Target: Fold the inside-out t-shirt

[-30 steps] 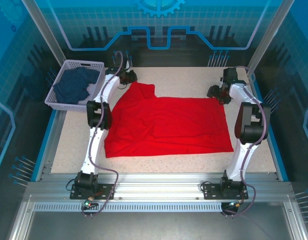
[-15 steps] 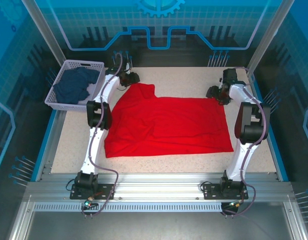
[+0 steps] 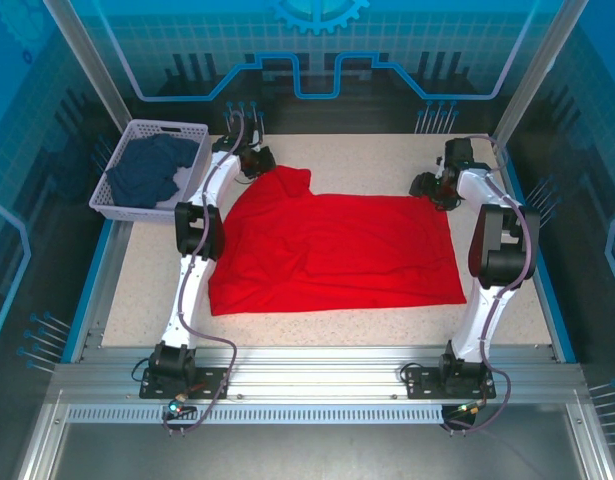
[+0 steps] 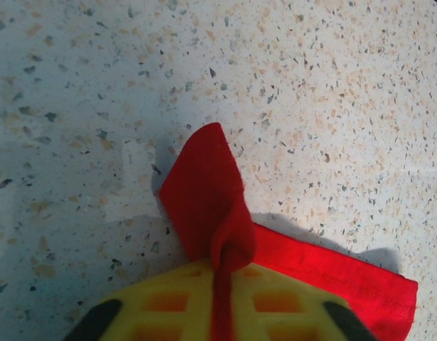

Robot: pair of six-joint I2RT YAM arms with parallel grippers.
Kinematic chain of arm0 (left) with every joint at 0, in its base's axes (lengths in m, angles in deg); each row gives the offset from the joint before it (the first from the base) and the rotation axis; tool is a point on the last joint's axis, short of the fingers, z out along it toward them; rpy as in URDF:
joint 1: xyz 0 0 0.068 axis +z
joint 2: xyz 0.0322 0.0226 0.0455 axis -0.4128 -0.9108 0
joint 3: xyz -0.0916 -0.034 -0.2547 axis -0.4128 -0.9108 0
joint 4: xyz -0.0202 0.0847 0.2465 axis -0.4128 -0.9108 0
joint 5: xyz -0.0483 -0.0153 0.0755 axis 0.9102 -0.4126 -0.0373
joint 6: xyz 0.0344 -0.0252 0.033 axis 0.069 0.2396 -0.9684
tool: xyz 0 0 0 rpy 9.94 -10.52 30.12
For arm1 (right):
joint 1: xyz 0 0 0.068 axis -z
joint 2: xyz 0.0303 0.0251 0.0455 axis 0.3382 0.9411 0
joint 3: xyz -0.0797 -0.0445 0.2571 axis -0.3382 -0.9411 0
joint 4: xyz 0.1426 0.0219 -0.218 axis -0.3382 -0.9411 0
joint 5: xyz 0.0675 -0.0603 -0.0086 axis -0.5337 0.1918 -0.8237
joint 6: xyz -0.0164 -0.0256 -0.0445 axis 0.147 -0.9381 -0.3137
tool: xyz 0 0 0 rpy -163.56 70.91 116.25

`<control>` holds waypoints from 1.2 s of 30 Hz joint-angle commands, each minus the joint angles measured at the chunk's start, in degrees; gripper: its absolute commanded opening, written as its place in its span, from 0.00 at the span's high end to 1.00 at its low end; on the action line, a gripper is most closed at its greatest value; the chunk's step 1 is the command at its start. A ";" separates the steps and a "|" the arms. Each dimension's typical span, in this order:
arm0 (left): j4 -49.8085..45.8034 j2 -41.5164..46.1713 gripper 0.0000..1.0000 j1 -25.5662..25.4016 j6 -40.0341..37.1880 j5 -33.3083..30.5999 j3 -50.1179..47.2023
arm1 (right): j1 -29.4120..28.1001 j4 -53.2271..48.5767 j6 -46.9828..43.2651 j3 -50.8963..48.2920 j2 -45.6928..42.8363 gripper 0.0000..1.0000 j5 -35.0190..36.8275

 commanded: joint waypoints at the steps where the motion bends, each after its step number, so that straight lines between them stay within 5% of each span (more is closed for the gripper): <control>1: 0.11 -0.37 0.94 -0.04 -0.74 0.58 0.83 | 0.36 -0.64 0.31 2.00 0.56 0.30 -0.23; 11: 6.08 4.60 1.00 -0.06 -1.63 0.46 -6.19 | 1.95 -9.95 1.58 15.05 10.62 0.33 10.44; 21: 6.87 5.76 1.00 -0.13 -1.63 1.67 -7.16 | 2.31 -16.37 1.13 25.31 21.31 0.38 12.80; 36: 7.55 7.99 1.00 -0.13 -3.10 2.45 -8.16 | 2.67 -18.31 -2.35 32.18 27.29 0.77 12.07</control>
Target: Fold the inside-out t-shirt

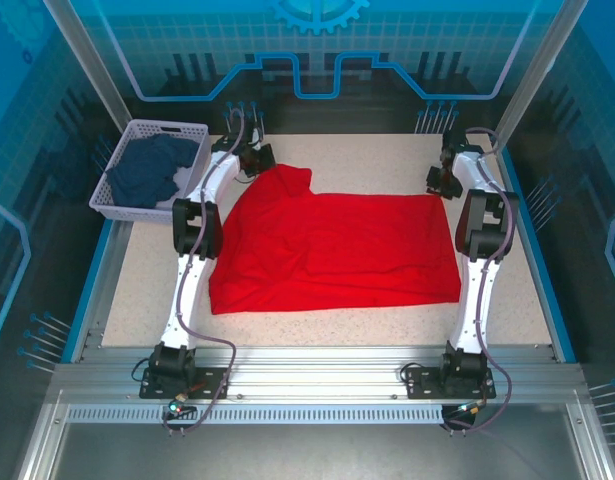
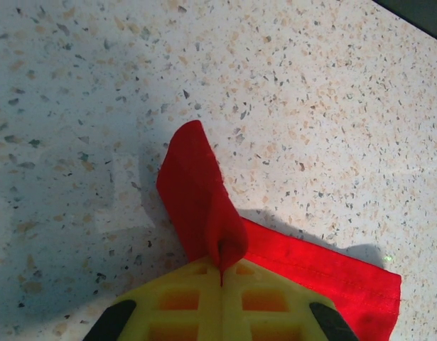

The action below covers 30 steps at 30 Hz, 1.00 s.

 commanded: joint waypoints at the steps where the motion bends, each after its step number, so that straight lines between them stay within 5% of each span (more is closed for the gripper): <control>1: 1.11 4.56 1.00 -0.11 -1.60 1.94 -0.85 | 0.95 -2.51 -1.88 1.93 3.38 0.79 0.29; 8: 7.90 15.69 1.00 -0.11 -3.16 2.66 -12.32 | 0.95 2.43 -5.14 -3.18 -4.09 0.88 -1.91; 24: 36.34 55.44 1.00 -1.06 -0.40 2.50 -71.52 | 2.17 11.67 -7.19 -30.07 -27.55 0.89 -5.34; 30: 40.99 65.54 1.00 -3.19 0.75 0.15 -86.24 | 3.28 14.31 -4.78 -40.71 -33.99 0.89 -5.25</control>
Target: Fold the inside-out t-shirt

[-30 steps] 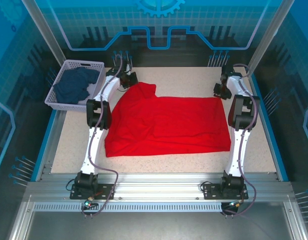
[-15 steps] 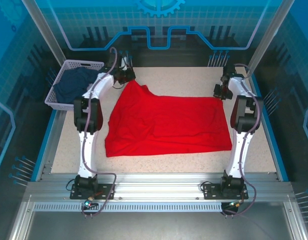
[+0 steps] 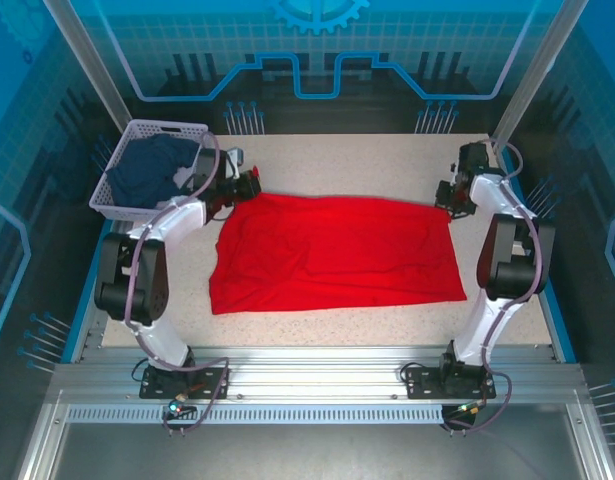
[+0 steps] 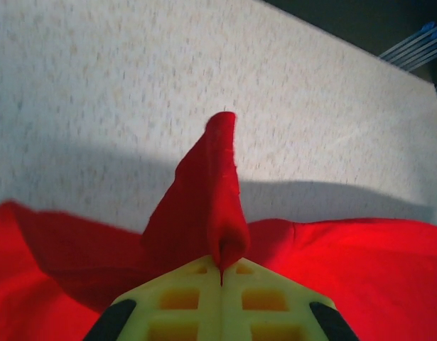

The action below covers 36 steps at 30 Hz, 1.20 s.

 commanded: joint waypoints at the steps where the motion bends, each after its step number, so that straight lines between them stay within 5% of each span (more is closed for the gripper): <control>1: 5.87 6.38 1.00 -1.66 0.61 -1.66 -5.48 | 1.72 2.07 2.05 -4.06 -3.27 0.89 -0.90; 20: 2.95 26.29 1.00 -4.57 0.10 -6.80 -23.83 | 2.20 0.04 2.72 -8.47 -6.32 0.89 2.58; 36: -0.48 30.66 1.00 -6.27 -0.14 -8.15 -32.40 | 1.65 -0.05 3.47 -13.13 -7.79 0.88 2.82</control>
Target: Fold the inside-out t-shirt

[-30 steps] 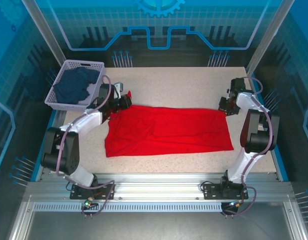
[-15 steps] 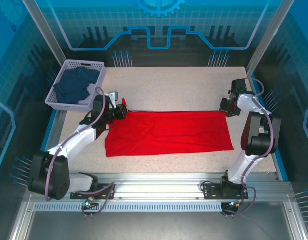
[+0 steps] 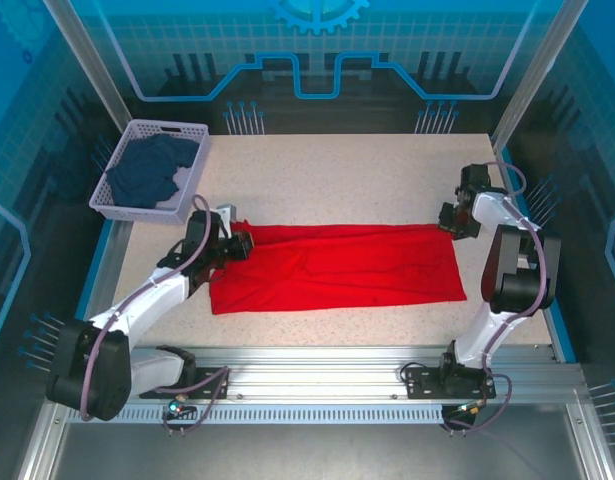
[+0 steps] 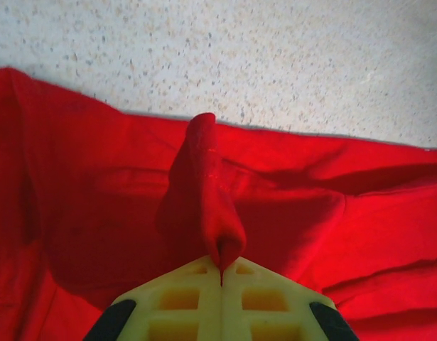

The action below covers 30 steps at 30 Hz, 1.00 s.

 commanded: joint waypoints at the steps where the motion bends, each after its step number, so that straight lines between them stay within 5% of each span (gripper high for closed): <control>1: -0.84 1.21 1.00 -0.43 -0.16 -1.09 -1.71 | 0.26 -0.76 1.23 -2.13 -2.25 0.88 1.02; 7: -1.82 0.02 1.00 -0.72 1.11 -2.11 -3.91 | 0.01 0.05 2.72 -5.64 -2.55 0.84 1.46; 10: -1.34 0.78 0.97 -1.20 2.49 -1.23 -6.49 | -0.09 0.57 3.61 -7.52 -4.92 0.71 1.94; 14: -2.47 4.05 0.75 -1.22 2.61 -0.61 -6.97 | -2.08 3.57 4.16 -11.12 -12.80 0.55 0.49; 18: -1.12 6.36 0.50 -1.10 3.87 -3.63 -6.24 | -10.97 11.17 2.93 -16.01 -21.87 0.42 -1.55; 23: -5.42 -5.15 0.37 -0.84 4.12 -3.08 3.76 | -20.11 14.29 3.24 -14.27 -17.66 0.40 -4.33; 30: -12.13 -20.00 0.35 -1.41 -2.59 -1.98 17.20 | -22.54 13.84 5.66 -9.95 -9.56 0.41 -6.58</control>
